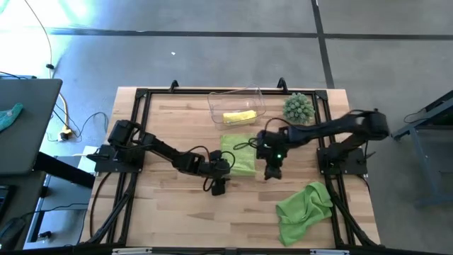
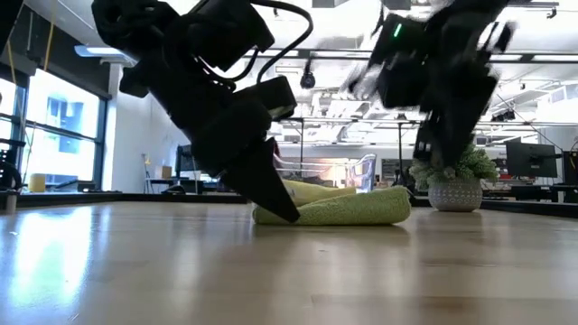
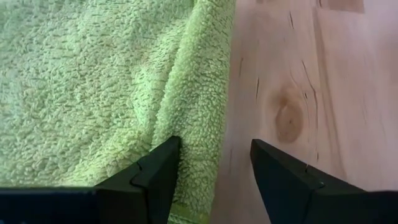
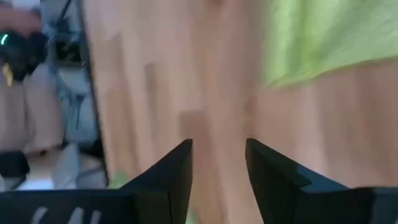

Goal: Roll microfiber towels into tight, uniform cylinder then place into a basket
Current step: Roll the light green microfiber towel

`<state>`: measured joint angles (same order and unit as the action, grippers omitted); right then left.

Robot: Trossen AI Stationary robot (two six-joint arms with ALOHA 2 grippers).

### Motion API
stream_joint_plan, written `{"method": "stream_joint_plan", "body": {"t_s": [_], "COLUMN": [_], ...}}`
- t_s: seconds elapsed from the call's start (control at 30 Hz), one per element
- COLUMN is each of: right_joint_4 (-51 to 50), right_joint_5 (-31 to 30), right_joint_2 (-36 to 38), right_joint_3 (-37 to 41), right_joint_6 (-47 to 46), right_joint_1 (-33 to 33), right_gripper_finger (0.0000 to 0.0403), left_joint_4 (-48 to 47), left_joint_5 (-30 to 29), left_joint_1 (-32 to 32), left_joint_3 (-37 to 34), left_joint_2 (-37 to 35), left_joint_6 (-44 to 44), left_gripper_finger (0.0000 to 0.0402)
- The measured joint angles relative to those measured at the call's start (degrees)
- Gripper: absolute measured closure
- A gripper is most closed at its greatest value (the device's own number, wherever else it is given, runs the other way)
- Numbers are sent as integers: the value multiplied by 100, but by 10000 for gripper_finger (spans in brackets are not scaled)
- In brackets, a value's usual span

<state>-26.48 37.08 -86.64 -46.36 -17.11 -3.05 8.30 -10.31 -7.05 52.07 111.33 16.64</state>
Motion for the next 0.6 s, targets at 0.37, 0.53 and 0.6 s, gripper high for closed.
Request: {"method": "stream_joint_plan", "body": {"t_s": [0.37,0.53,0.6], "right_joint_4": [1706,2750,2891], "right_joint_5": [-5954,-6421,-6112], "right_joint_2": [1498,1191,1006], "right_joint_3": [581,991,1018], "right_joint_6": [190,65,-84], "right_joint_1": [2432,2691,2685], "right_gripper_finger": [261,254,241], "left_joint_4": [62,80,97], "left_joint_5": [-50,-52,-59], "left_joint_1": [-5,-7,-7], "left_joint_3": [-15,-20,-22], "left_joint_2": [9,9,9], "left_joint_6": [273,409,422], "left_gripper_finger": [211,211,211]}}
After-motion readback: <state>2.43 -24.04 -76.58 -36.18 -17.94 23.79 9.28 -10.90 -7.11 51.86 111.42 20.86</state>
